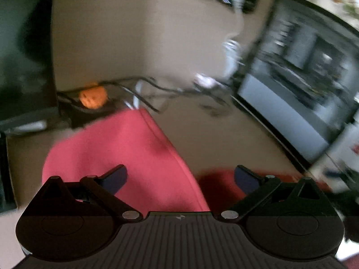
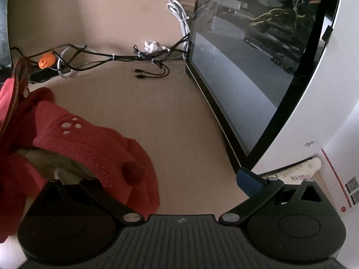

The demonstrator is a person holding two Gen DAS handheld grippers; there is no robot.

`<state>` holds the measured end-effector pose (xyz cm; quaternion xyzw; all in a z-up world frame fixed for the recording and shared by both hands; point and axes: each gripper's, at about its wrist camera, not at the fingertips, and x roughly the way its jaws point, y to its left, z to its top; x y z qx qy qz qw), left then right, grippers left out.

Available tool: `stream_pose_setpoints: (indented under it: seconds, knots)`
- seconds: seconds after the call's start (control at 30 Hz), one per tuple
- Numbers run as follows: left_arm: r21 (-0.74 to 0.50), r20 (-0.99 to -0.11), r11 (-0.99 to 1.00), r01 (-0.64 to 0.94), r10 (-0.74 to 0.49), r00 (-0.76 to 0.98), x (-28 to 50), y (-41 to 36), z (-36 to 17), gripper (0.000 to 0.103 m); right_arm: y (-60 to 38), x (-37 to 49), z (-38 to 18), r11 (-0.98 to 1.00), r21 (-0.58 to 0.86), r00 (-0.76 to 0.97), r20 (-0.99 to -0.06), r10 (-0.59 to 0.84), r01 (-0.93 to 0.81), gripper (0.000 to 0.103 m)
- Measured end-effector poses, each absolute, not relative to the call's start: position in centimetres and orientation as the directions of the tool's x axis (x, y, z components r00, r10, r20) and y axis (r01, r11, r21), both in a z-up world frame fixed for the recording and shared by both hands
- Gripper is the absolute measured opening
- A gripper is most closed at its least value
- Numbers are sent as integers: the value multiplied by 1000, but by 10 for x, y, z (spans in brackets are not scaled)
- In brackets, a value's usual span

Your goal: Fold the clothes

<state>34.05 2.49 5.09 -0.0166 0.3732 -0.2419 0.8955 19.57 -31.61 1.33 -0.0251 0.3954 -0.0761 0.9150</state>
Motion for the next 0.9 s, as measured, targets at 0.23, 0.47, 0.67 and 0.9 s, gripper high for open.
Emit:
stream_pose_setpoints:
  seconds: [0.23,0.47,0.67,0.9]
  knots:
    - [-160,-766,899,407,-373,523,418,-27,-8,103,-336,193,22,997,40,699,-715,-21,70,103]
    - [-121,-658,787,605,-520,545,352,-42,50,103,-328,185,34,999,-26,725,-688,-37,26,103]
    - [91,-607,466,880,-675,420,234,-77,63,103,-321,205,61,995,-64,777,-622,-101,78,103]
    - [403,-633,317,859,-581,512,196,-148,5,103,-314,207,63,994,-96,789,-606,-102,54,103]
